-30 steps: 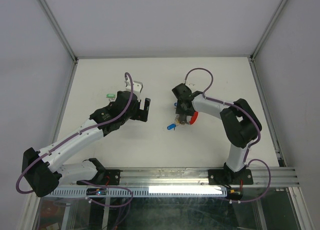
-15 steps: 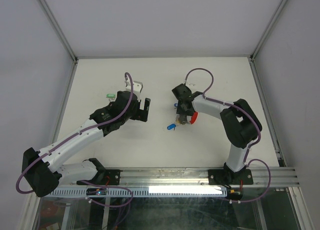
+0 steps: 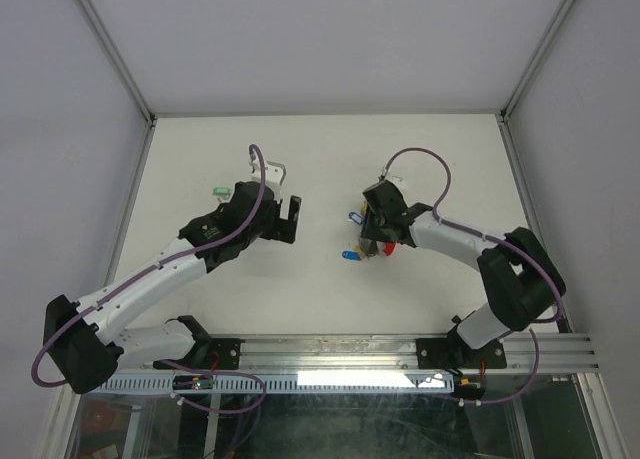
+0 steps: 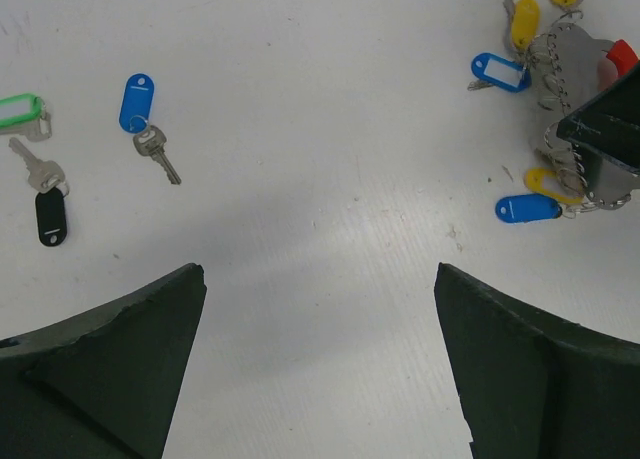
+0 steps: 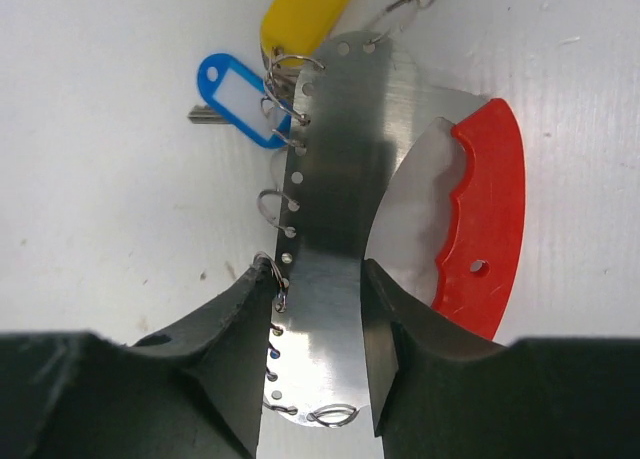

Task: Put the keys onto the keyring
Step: Pick up the keyring from the center of the board.

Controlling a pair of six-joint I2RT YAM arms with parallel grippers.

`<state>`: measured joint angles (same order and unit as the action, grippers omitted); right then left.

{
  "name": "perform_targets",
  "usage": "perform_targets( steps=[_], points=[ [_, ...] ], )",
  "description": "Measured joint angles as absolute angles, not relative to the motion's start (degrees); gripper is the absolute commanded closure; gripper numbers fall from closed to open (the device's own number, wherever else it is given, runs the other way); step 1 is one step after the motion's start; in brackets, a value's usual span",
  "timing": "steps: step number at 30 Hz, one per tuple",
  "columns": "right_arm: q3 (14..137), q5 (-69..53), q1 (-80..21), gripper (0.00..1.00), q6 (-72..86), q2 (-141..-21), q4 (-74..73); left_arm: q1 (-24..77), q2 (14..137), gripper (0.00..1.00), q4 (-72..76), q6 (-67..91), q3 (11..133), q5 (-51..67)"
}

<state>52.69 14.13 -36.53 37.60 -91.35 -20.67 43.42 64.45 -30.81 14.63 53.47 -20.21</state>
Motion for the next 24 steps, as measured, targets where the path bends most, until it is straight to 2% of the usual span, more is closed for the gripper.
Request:
perform_targets(
  steps=[16, 24],
  points=[
    [39.7, 2.5, -36.5, 0.77, 34.6, -67.4, -4.9, 43.4, 56.1, 0.01, -28.3, 17.3, 53.0, -14.0],
    [33.4, 0.1, -36.5, 0.79, 39.1, -55.2, 3.3, 43.4, 53.8, 0.01, -26.9, 17.4, 53.0, -8.0]
  ],
)
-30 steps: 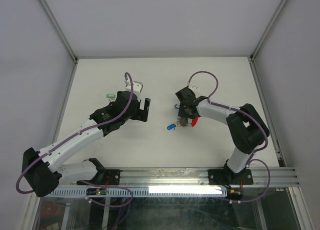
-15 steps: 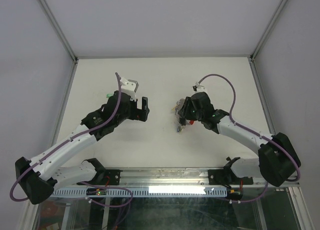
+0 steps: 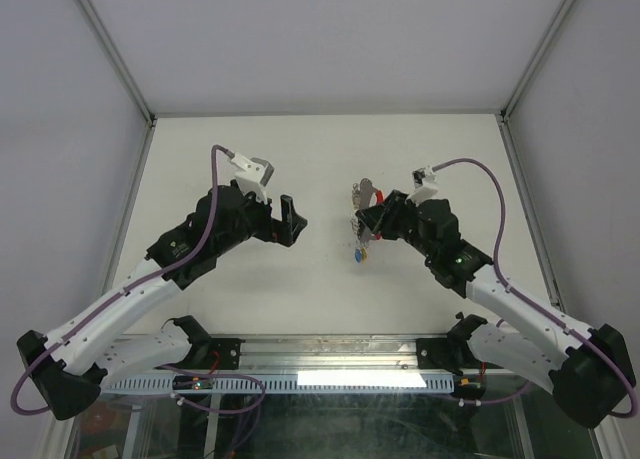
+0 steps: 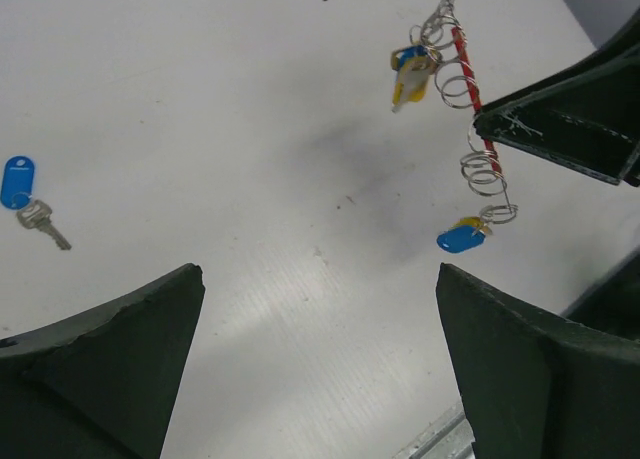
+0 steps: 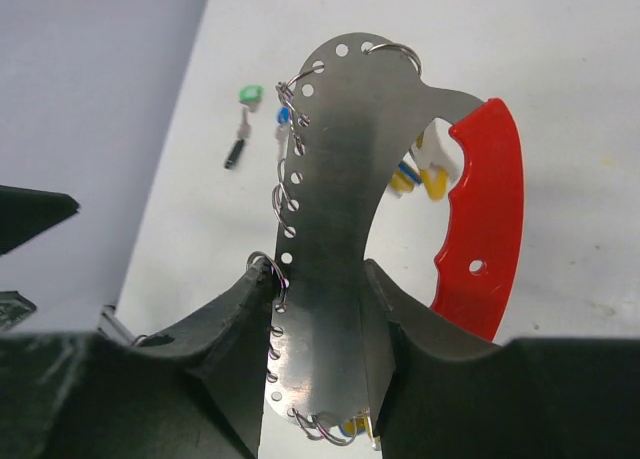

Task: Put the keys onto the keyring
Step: Pick up the keyring from the center of the board.

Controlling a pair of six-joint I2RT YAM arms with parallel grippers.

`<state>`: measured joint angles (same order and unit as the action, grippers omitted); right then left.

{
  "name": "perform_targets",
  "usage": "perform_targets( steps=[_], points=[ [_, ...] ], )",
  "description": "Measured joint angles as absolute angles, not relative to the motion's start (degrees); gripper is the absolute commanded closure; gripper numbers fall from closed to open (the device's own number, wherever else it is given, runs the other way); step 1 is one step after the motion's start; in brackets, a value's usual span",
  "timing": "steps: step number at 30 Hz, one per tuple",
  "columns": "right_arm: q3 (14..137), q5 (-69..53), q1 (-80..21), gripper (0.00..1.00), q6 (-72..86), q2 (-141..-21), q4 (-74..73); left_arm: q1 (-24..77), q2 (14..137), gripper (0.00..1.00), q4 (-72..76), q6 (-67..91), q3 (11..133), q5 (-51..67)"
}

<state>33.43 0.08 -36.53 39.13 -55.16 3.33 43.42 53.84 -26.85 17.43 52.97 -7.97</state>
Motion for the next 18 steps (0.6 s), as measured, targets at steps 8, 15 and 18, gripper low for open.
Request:
perform_targets(
  steps=[8, 15, 18],
  points=[
    [33.1, 0.0, -36.5, 0.82, 43.7, -48.8, 6.2, 44.9, 52.4, 0.01, -22.4, 16.9, 53.0, -0.1],
    [33.2, 0.0, -36.5, 0.82, 45.2, -44.6, 5.8, 50.8, 53.0, 0.06, -18.6, 16.9, 53.0, 1.2],
    [33.3, -0.3, -36.5, 0.82, 45.8, -42.8, 5.6, 51.4, 52.9, 0.08, -15.0, 16.9, 52.9, 3.4]
  ],
)
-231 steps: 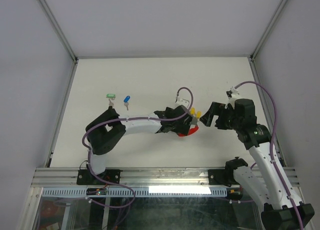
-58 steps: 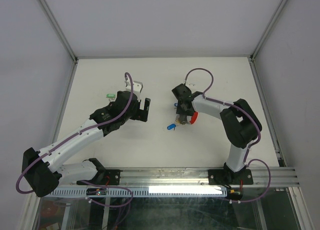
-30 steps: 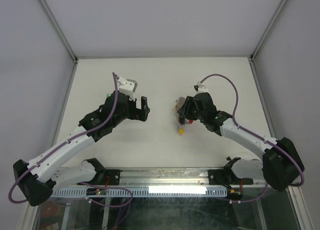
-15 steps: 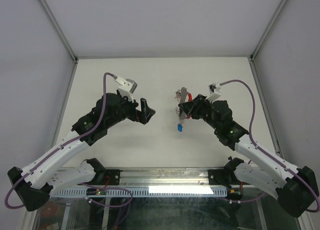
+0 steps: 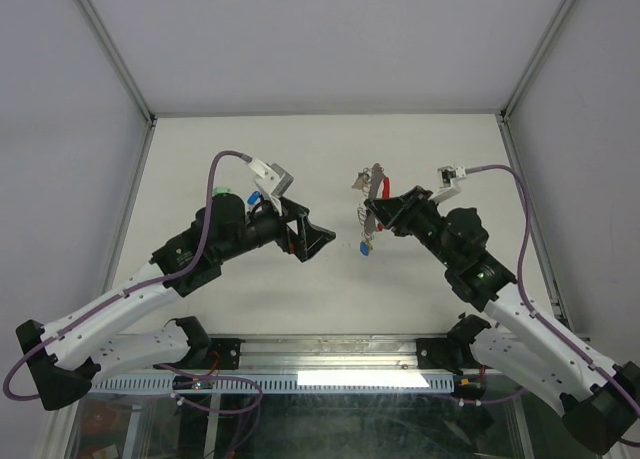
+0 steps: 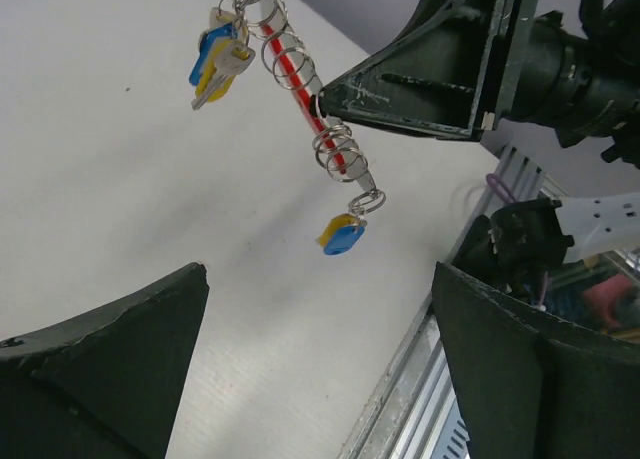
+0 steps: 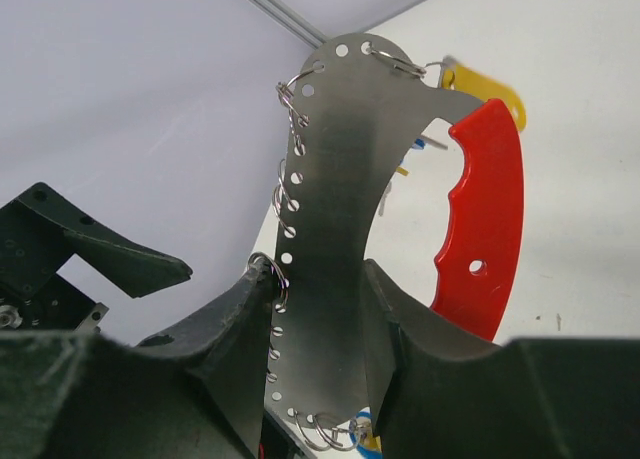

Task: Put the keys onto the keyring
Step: Pick up the keyring from the center of the board.

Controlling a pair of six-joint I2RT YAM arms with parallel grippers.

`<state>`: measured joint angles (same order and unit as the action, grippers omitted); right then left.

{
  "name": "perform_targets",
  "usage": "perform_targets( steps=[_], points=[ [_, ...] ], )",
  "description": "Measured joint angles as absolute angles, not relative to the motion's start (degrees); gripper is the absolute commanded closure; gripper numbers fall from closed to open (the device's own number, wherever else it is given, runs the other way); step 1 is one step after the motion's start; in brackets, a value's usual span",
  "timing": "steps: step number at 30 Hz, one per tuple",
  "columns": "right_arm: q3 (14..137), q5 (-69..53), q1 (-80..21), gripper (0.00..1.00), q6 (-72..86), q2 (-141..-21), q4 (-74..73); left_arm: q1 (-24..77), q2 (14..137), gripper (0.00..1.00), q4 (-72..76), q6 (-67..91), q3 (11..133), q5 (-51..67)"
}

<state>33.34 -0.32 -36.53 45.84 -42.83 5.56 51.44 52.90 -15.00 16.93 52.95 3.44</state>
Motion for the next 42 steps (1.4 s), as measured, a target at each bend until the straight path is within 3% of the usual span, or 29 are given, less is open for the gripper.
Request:
perform_targets(
  steps=[9, 12, 23, 42],
  points=[
    [37.5, -2.2, -36.5, 0.83, 47.9, -38.7, 4.9, 51.4, 50.4, 0.10, -2.5, 18.8, 50.2, 10.9],
    [38.9, -3.3, -36.5, 0.83, 48.5, -38.3, 5.5, 51.4, 50.2, 0.19, 0.9, 20.1, 49.4, 13.6],
    [39.3, -9.8, -36.5, 0.84, 51.0, -38.8, 15.3, 51.4, 50.7, 0.35, 15.5, 23.3, 47.4, 24.9],
    [40.3, -13.1, -36.5, 0.85, 53.7, -38.3, 20.9, 52.6, 57.6, 0.51, 20.3, 23.2, 51.9, 32.2]
  ],
)
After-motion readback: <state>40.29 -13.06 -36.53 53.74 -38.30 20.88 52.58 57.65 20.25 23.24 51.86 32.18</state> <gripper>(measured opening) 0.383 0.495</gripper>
